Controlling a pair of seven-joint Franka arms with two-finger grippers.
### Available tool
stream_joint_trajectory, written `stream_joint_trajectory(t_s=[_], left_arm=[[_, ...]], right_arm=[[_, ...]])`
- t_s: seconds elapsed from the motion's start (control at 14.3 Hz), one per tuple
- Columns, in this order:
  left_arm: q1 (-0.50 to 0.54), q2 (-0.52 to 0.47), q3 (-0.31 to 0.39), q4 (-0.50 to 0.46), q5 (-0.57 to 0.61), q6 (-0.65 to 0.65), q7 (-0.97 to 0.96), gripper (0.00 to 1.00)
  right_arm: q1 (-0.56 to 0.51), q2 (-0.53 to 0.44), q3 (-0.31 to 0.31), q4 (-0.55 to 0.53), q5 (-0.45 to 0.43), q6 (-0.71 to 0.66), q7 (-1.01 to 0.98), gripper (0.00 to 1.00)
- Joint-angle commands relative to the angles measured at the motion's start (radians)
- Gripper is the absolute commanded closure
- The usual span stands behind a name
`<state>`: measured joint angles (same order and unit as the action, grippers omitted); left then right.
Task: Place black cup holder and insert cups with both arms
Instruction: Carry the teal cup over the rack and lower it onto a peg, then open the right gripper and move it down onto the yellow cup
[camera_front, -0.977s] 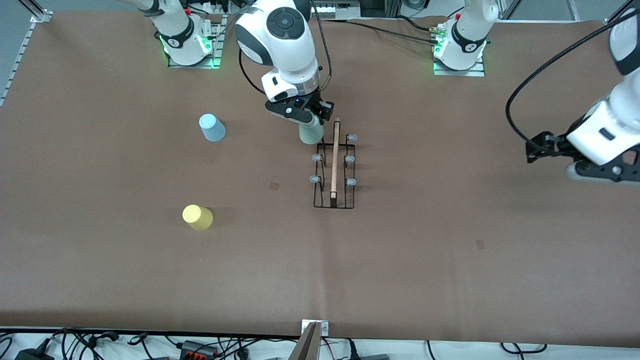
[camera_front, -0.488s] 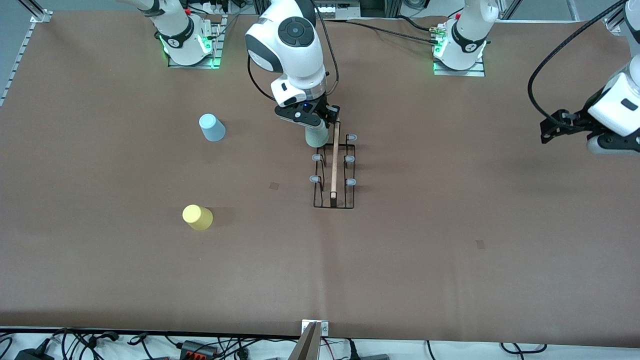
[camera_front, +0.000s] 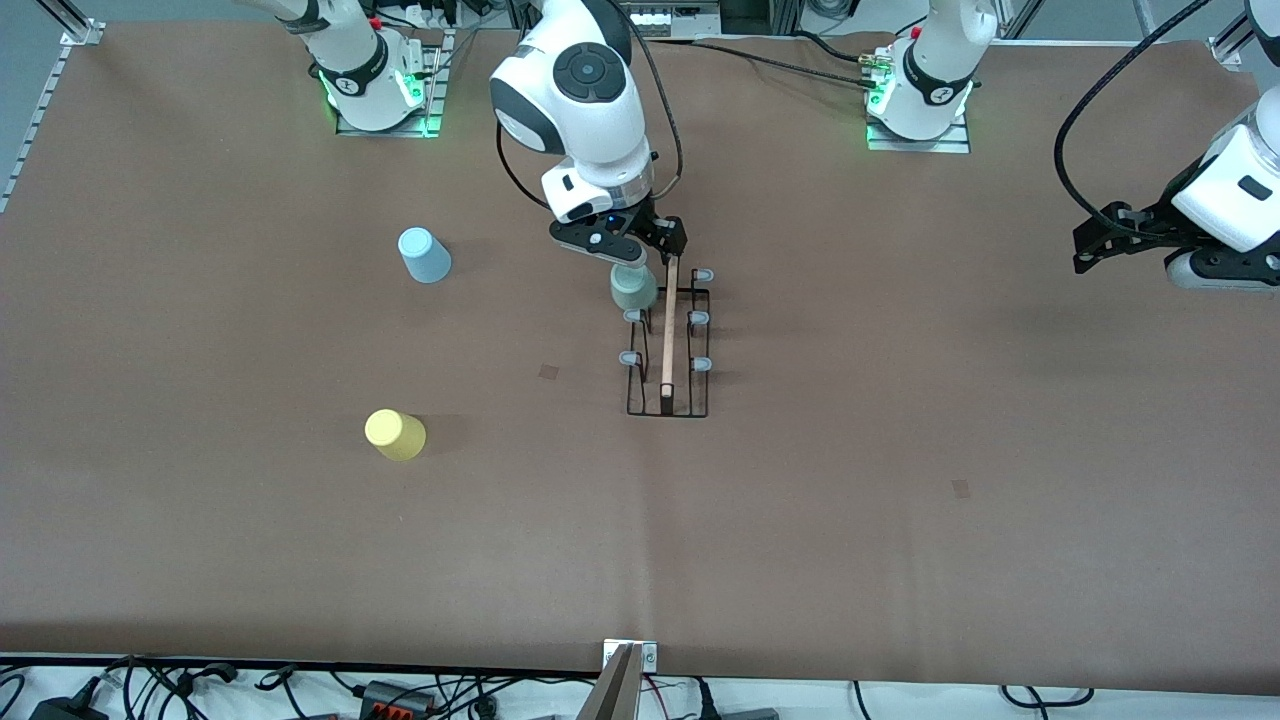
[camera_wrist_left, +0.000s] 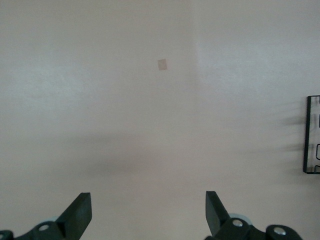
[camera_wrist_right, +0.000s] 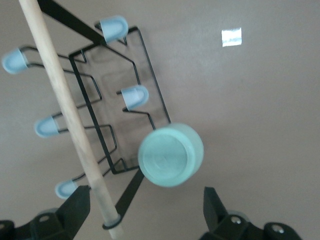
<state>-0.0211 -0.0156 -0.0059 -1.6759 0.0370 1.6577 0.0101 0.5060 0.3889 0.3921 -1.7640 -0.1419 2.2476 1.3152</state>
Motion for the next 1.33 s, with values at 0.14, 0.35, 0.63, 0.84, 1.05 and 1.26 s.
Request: stream_joint_trajectory(t_s=[0.14, 0.35, 0.63, 0.84, 1.05, 1.26], left_arm=[[-0.006, -0.01, 0.0, 0.008, -0.017, -0.001, 0.021, 0.0], [-0.008, -0.01, 0.0, 0.008, -0.016, -0.001, 0.021, 0.0], [-0.008, -0.012, -0.012, 0.01, -0.016, -0.003, 0.019, 0.0], [-0.008, -0.012, -0.014, 0.008, -0.016, -0.004, 0.019, 0.0], [-0.008, -0.012, -0.014, 0.008, -0.016, -0.006, 0.018, 0.0], [-0.007, -0.012, -0.016, 0.008, -0.016, -0.007, 0.017, 0.0]], right_arm=[[-0.16, -0.116, -0.01, 0.0, -0.001, -0.172, -0.291, 0.0], [-0.329, -0.136, -0.048, -0.014, -0.001, -0.249, -0.693, 0.0], [-0.417, -0.069, -0.168, -0.032, -0.007, -0.139, -0.977, 0.0], [-0.478, 0.025, -0.191, -0.028, -0.005, -0.001, -1.094, 0.0], [-0.483, 0.12, -0.191, -0.025, -0.004, 0.119, -1.097, 0.0], [-0.481, 0.175, -0.191, -0.023, -0.004, 0.182, -1.093, 0.0]])
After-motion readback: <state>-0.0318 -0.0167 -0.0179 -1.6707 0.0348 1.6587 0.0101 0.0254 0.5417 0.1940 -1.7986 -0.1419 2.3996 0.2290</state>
